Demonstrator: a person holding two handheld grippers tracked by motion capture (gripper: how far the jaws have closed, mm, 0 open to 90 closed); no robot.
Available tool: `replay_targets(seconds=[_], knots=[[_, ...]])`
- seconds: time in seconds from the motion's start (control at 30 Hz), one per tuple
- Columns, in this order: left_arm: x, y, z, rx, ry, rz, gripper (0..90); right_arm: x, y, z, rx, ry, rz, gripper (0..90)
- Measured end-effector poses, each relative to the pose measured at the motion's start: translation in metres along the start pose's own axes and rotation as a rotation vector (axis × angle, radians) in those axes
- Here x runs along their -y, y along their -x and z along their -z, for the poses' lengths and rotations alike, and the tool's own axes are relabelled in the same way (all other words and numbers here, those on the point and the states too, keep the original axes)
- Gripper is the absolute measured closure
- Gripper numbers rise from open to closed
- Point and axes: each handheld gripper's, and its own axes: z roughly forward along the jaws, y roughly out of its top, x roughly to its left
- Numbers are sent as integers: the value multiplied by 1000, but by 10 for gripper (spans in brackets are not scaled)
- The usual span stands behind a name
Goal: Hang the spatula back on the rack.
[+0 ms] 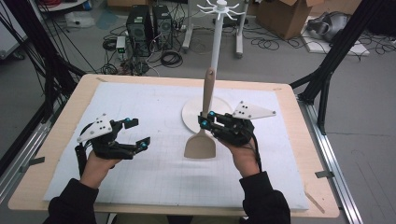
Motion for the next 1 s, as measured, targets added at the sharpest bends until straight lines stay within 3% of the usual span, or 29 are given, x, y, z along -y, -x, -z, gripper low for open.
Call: replay_targets(seconds=[0.3, 0.57, 0.8, 1.0], knots=[[10, -4, 8, -15, 8, 27, 177, -7, 10, -4, 39, -20, -6, 787], [12, -5, 10, -20, 18, 38, 177, -38, 29, -9, 113, -12, -26, 787], [14, -5, 8, -13, 12, 47, 177, -65, 48, -16, 135, 0, -39, 787], [14, -5, 4, -1, 10, 47, 177, -73, 55, -21, 144, -14, -41, 787]])
